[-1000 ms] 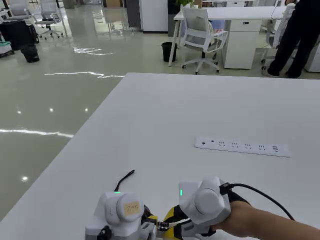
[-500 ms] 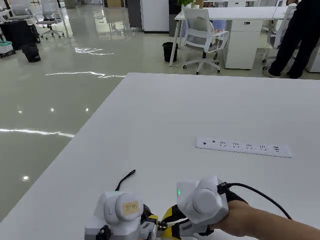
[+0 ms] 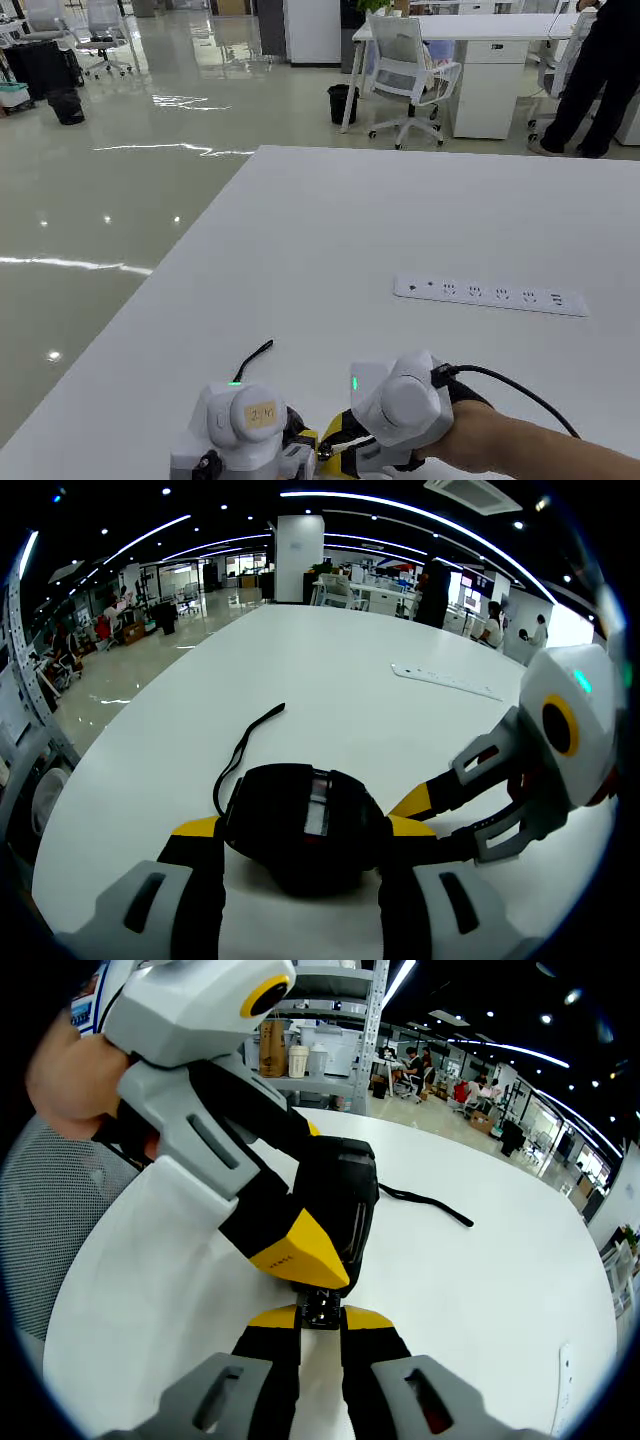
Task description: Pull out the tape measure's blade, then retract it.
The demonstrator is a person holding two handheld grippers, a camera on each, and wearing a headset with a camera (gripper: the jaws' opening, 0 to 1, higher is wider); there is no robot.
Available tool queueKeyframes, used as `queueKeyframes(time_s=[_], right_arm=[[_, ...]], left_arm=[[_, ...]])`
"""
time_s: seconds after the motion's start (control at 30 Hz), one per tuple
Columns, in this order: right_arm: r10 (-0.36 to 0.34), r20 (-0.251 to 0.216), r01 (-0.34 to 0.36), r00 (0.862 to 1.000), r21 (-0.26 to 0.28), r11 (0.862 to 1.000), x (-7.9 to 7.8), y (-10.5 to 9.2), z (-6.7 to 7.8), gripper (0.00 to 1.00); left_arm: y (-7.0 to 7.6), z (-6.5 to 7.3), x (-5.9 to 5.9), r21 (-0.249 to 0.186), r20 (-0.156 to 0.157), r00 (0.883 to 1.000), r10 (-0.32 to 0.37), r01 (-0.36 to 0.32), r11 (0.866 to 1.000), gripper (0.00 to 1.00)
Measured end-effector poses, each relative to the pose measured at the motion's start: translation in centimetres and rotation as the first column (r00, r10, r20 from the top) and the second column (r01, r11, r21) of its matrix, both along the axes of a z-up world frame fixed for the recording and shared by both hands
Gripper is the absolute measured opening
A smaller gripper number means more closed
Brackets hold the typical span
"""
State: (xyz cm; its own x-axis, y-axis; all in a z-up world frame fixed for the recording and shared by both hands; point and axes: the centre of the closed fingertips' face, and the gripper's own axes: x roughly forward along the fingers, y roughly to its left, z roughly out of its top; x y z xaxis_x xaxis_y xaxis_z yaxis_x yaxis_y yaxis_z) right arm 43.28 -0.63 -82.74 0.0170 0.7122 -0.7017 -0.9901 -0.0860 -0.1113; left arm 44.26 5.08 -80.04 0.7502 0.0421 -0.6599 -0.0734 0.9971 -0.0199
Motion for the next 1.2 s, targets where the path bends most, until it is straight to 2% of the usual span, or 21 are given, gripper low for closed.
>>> queueKeyframes(time_s=[0.83, 1.2], right_arm=[[-0.035, -0.016, 0.035, 0.999, -0.009, 0.999, 0.03, 0.69, -0.14, 0.15], [-0.05, -0.023, 0.049, 0.998, -0.025, 0.998, -0.06, 0.71, -0.48, 0.16]], left_arm=[[-0.02, -0.02, -0.04, -0.005, -0.002, 1.0, -0.004, 0.004, 1.0, 0.59], [-0.09, -0.14, -0.02, 0.009, -0.009, 1.0, -0.015, 0.015, 1.0, 0.59]])
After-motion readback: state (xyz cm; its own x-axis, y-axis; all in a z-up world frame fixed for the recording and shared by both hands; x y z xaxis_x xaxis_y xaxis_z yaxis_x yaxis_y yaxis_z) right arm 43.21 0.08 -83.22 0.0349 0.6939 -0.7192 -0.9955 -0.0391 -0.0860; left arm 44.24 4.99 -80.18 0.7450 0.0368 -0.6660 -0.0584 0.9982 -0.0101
